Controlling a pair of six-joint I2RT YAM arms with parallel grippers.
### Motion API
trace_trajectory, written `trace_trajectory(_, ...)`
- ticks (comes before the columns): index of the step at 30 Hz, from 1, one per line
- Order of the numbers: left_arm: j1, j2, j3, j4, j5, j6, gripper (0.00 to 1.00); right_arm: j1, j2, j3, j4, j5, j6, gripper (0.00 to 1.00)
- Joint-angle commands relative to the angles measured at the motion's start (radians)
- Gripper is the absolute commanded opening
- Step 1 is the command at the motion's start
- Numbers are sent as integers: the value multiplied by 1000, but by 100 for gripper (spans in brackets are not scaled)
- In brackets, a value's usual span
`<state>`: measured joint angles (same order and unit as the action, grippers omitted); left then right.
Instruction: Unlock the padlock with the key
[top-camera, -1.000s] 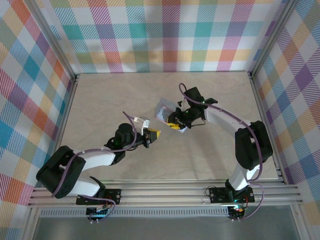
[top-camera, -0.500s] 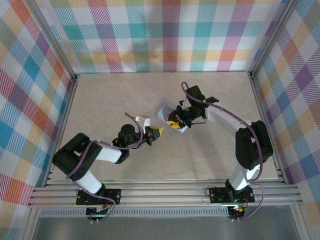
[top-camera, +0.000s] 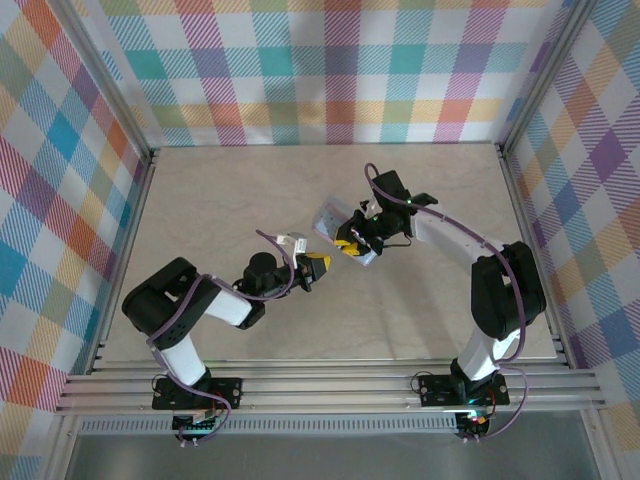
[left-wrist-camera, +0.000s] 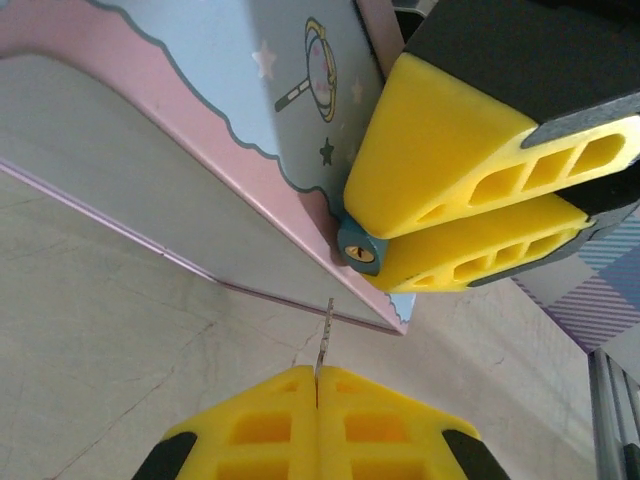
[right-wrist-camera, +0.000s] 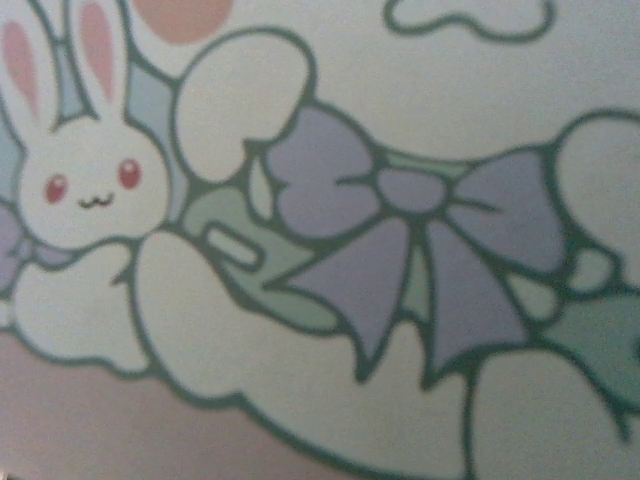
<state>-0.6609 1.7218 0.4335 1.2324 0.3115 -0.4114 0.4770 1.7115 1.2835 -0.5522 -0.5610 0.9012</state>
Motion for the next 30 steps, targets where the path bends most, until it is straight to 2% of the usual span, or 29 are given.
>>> trace_trajectory(1, -17, 0, 16, 90, -33, -14, 0, -6, -26, 33, 25, 4, 14, 0)
trace_trajectory(30, -43, -16, 32, 107, -34, -28, 0, -6, -28, 31, 25, 3, 24, 0)
